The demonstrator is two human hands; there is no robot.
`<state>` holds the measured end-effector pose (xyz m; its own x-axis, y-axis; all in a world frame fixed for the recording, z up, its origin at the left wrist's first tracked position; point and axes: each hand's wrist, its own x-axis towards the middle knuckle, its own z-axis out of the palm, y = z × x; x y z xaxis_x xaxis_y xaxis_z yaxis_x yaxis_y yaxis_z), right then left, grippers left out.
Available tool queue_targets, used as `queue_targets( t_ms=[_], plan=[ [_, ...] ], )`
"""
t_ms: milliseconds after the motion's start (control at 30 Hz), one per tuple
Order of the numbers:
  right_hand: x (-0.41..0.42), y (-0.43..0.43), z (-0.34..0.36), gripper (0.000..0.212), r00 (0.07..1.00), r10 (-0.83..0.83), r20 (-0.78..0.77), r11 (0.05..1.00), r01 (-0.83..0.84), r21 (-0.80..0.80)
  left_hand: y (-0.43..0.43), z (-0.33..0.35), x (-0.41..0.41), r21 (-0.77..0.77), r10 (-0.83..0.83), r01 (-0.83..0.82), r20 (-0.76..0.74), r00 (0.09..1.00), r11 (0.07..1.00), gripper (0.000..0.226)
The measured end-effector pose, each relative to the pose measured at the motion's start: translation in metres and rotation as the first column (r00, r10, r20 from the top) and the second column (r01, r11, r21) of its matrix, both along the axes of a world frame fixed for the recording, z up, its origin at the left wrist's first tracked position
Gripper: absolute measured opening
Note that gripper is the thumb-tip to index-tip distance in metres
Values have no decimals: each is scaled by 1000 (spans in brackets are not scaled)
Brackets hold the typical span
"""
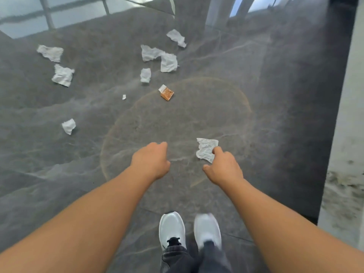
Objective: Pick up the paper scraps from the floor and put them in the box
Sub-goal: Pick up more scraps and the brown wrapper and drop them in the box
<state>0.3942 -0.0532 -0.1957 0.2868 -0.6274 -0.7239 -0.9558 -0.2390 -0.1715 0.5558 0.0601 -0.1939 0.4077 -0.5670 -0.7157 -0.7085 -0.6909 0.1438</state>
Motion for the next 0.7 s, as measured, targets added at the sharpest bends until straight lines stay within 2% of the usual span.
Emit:
queue_targets(
  t_ms=[167,333,433,500,567,633,700],
  plan=[
    [13,-19,-55,42,997,-72,-5,996,72,58,-55,-54,33,13,-25,25,9,1000,1000,29],
    [34,-34,-129,56,972,-220,-85,968,229,107,-116,-121,69,-29,-77,79,55,996,996,34],
    [43,-38,-172,61,885,-446,-135,880,461,117,-149,-164,89,-65,-80,86,92,993,994,40],
    [47,-41,-196,59,769,-611,-186,761,636,131,-169,-188,104,-119,-44,62,141,989,991,49],
    [50,-39,-210,51,678,-697,-234,663,733,149,-183,-205,118,-115,-14,33,158,987,993,58],
    [52,-40,-218,38,640,-735,-223,634,766,108,-190,-217,131,-101,-40,55,152,988,993,59],
    [51,-46,-225,26,651,-735,-191,654,755,55,-192,-224,142,-100,-87,105,171,981,989,49]
  ],
)
